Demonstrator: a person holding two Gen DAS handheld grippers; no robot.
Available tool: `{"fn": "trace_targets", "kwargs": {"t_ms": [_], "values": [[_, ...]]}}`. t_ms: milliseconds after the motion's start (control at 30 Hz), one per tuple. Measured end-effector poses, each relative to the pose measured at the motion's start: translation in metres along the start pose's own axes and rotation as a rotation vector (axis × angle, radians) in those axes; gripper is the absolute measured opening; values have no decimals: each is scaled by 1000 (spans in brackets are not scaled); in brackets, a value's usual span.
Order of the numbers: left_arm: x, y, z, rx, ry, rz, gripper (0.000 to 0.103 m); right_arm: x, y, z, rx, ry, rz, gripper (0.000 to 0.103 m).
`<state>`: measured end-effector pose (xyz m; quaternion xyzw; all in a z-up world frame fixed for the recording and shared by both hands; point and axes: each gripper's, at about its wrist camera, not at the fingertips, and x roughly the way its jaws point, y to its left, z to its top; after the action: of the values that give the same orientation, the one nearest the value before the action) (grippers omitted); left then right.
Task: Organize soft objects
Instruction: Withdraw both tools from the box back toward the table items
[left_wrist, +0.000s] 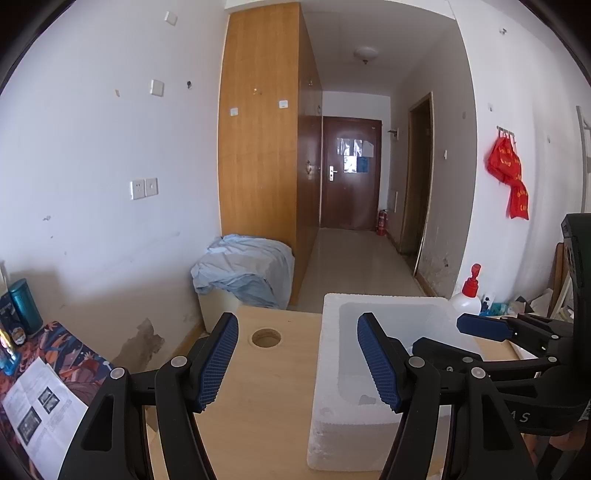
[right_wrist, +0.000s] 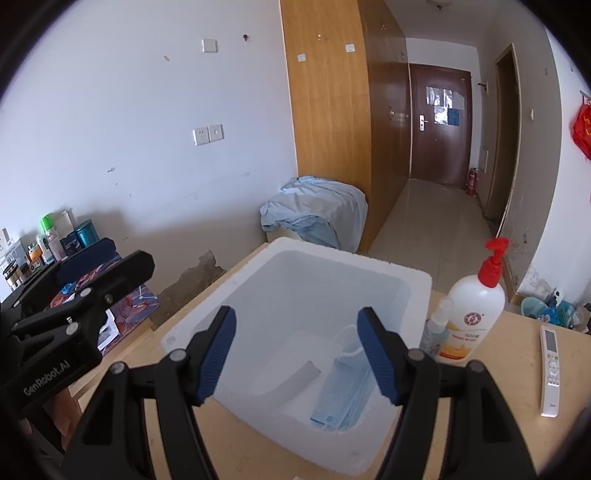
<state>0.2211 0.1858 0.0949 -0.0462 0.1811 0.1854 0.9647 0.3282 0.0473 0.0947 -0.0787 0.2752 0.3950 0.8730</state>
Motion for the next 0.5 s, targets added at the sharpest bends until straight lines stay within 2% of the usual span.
{"fn": "trace_targets", "kwargs": {"t_ms": [300,400,433,500], "values": [[-18,-3,-1,5,-9,-9,69,-30,-6,-6,25,-70,-11,77],[-27,-6,-2,7,-20,-4,77,-43,-6,-9,23,-108,-19,78],[-30,-7,-3,6,-27,-3,80,-48,-5,-10,21,-119,-22,79],[-37,-8,-3,4,-37,1,82,-59,-3,-13,12,-150,-24,90]]}}
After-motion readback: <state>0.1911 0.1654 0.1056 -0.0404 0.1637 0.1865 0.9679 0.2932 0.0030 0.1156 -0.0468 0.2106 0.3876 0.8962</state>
